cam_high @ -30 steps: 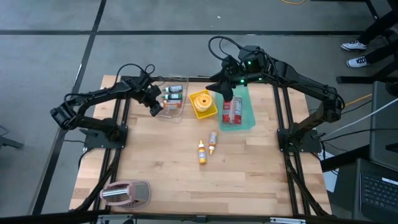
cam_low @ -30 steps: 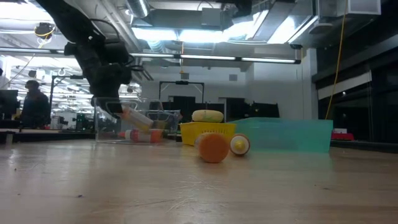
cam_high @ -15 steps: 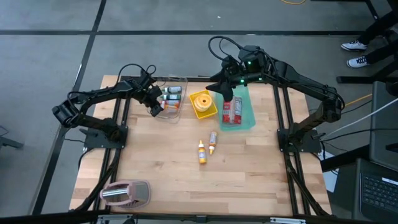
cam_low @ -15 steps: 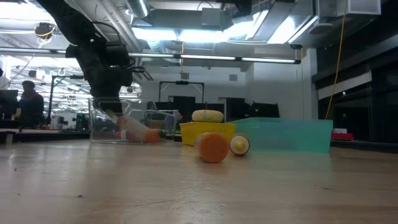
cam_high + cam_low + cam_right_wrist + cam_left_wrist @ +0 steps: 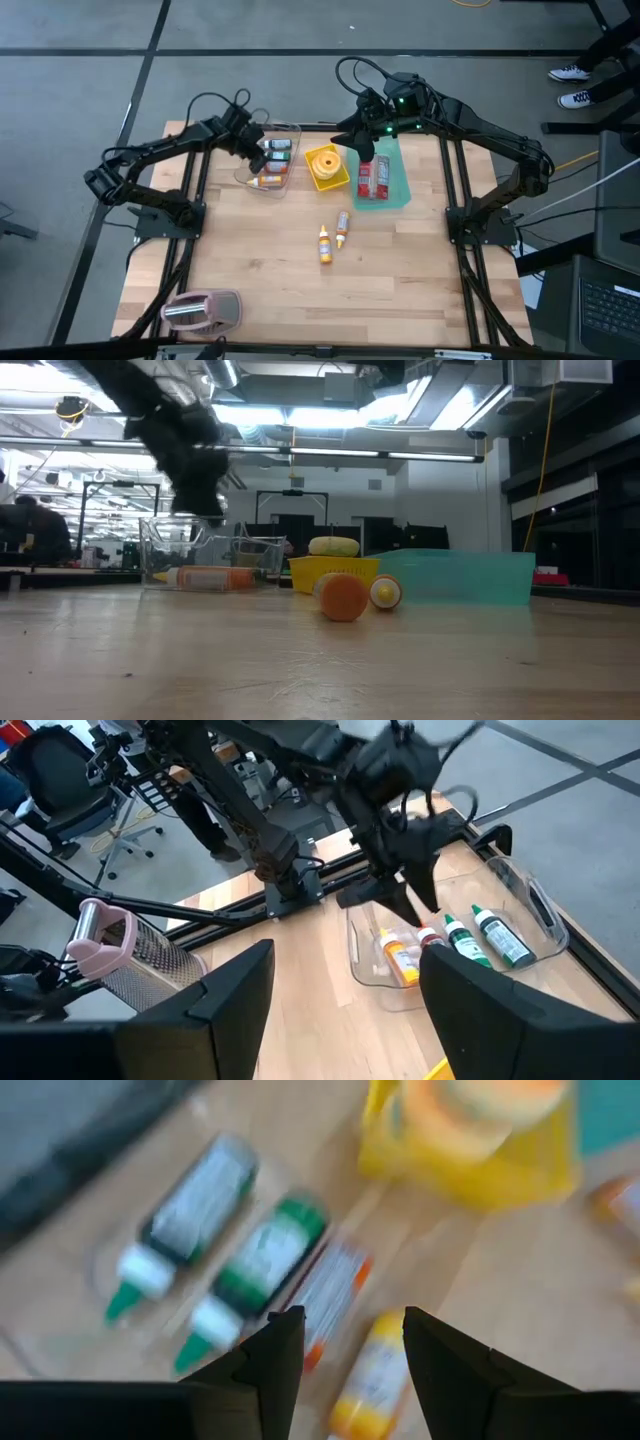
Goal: Pick & Place Food Item
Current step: Put the left yellow food coloring bottle into the transparent bin
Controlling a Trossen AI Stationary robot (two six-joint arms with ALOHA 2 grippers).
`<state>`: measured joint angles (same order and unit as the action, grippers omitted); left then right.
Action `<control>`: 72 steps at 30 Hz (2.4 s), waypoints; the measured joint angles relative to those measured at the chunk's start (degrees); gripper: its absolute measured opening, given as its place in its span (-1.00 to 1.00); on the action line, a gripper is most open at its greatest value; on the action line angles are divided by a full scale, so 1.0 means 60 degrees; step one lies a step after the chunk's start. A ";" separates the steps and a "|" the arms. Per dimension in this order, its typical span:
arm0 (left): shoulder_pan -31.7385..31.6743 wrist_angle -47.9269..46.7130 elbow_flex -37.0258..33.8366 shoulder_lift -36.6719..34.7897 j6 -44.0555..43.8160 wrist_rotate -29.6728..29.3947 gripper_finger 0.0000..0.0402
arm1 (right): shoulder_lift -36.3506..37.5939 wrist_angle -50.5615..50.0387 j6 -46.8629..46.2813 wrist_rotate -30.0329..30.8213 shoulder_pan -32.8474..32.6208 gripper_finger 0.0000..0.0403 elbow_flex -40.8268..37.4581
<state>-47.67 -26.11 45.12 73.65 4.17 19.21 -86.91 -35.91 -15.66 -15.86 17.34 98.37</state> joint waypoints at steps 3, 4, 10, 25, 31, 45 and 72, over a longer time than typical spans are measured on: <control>0.0278 0.0014 0.0972 0.0000 -0.0492 0.0771 -0.20 | -0.0004 0.0124 0.0161 0.0025 0.0000 0.23 0.0000; 0.0434 0.0038 0.1332 0.0000 -0.0733 0.1108 -0.20 | -0.0004 0.0153 0.0212 0.0143 -0.0003 0.23 0.0000; 0.1928 0.0166 0.3135 -0.0018 -0.3576 0.2266 -0.21 | -0.0004 0.0241 0.0653 0.0669 0.0045 0.23 0.0000; 0.7478 -0.0588 0.3435 0.1272 -1.2167 -0.3809 -0.12 | 0.0144 0.0317 0.1639 0.1523 0.0815 0.23 -0.0004; 0.8713 0.0153 0.3435 0.2896 -1.5251 -0.4753 -0.12 | 0.0218 -0.0094 0.2117 0.0732 0.1024 0.23 -0.0004; 0.9073 -0.0181 0.4918 0.5732 -1.6679 -0.4365 -0.12 | 0.0244 -0.0531 0.2484 -0.0789 0.1020 0.23 -0.0004; 0.8402 0.0446 0.4918 0.6816 -1.6190 -0.2977 -0.12 | 0.0244 -0.0910 0.2988 -0.0781 0.1042 0.23 -0.0004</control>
<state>2.74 -23.44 74.63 114.54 -92.97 1.34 -85.45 -41.36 2.27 -20.54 23.59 98.35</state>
